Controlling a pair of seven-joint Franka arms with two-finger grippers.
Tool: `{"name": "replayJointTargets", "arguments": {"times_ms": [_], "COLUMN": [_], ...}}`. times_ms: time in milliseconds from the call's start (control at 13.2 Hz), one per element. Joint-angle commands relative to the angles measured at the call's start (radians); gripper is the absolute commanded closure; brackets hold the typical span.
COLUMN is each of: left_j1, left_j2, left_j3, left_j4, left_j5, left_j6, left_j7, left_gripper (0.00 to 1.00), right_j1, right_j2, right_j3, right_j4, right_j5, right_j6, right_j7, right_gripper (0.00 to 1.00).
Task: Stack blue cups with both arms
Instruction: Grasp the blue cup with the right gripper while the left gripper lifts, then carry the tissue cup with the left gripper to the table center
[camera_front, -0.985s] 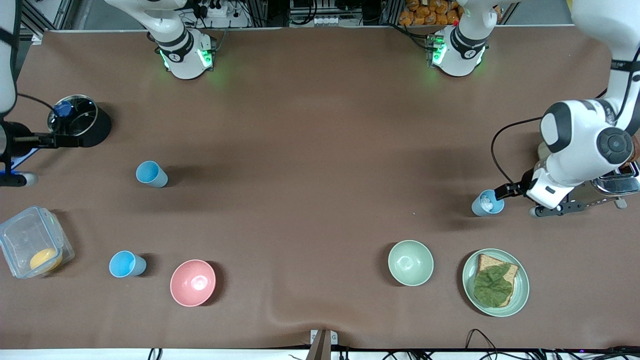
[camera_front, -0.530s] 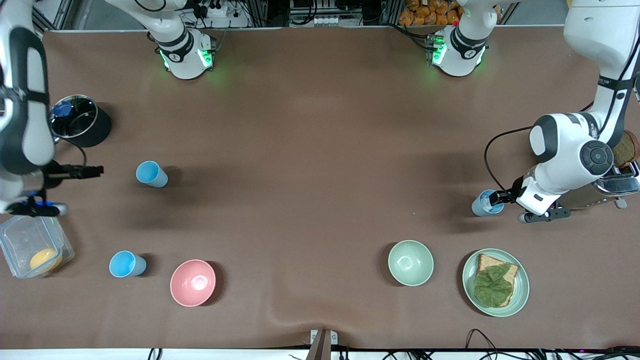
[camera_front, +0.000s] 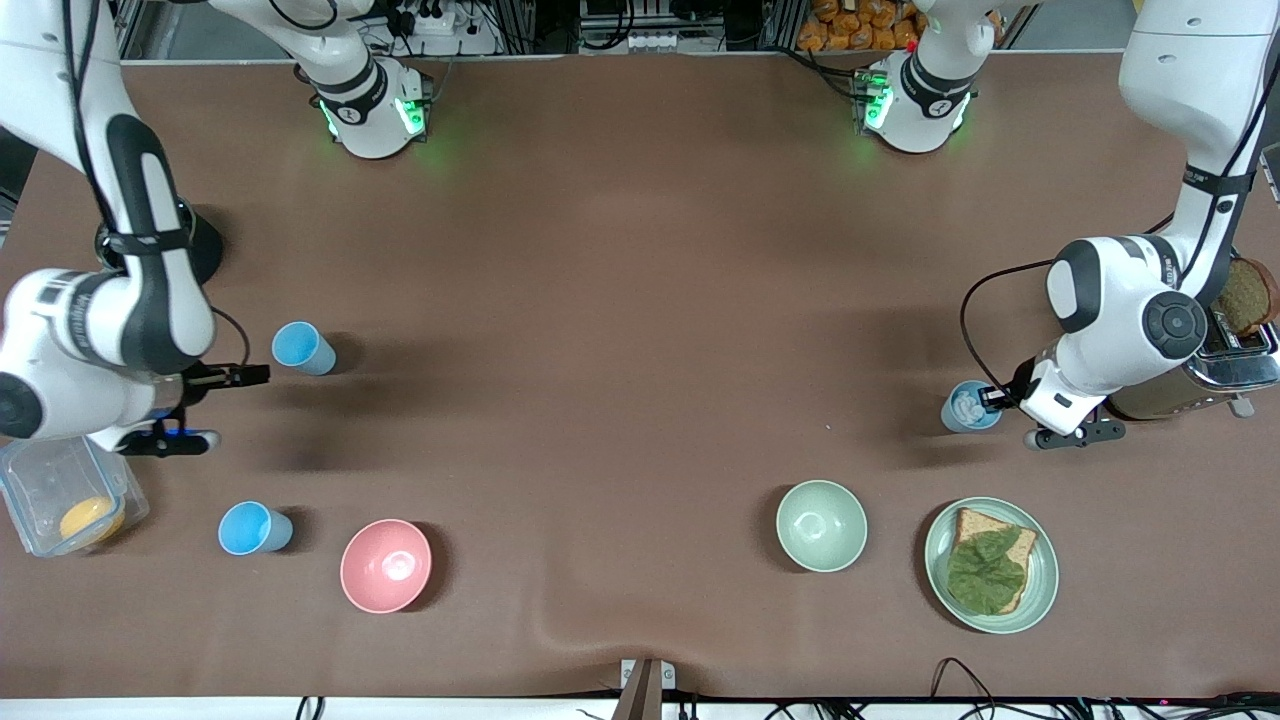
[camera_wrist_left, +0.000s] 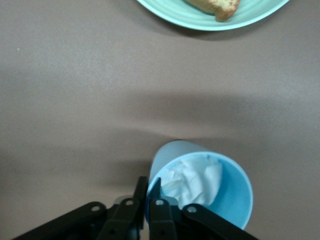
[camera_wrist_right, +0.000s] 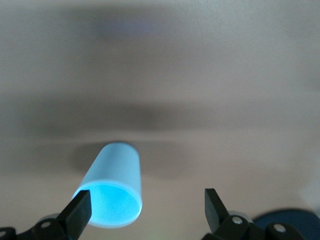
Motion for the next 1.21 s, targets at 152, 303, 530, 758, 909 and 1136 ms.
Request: {"name": "replayJointTargets", "arguments": {"times_ms": [152, 303, 530, 758, 909, 1136], "left_j1": [0.002, 0.001, -0.018, -0.209, -0.303, -0.419], "left_j2": [-0.095, -0.131, -0.123, -0.063, -0.008, 0.086], "left_j3": [-0.124, -0.228, -0.383, -0.401, -0.401, -0.401], "left_j4": [0.012, 0.015, 0.05, 0.114, 0.16, 0.225], "left_j5": [-0.006, -0.008, 0.0, 0.014, 0.11, 0.265], "left_j6": [-0.008, -0.038, -0.075, -0.075, -0.075, -0.075], "left_j7": [-0.095, -0.236, -0.479, -0.759, -0.945, -1.194], "left_gripper": [1.0, 1.0, 1.0, 1.0, 1.0, 1.0], "right_j1": [-0.012, -0.001, -0.007, -0.018, -0.025, -0.033], "right_j2": [-0.03, -0.034, -0.028, -0.019, -0.017, -0.02], "right_j3": [0.01, 0.008, 0.008, 0.008, 0.008, 0.01], "right_j4": [-0.061, -0.064, -0.091, -0.093, -0.114, -0.181], "right_j5": [0.092, 0.111, 0.109, 0.106, 0.108, 0.113], "right_j6": [-0.032, -0.044, -0.023, -0.005, 0.018, 0.101], "right_j7": [-0.033, -0.033, -0.042, -0.052, -0.085, -0.087], "right_gripper": [0.0, 0.0, 0.0, 0.0, 0.0, 0.0]}}
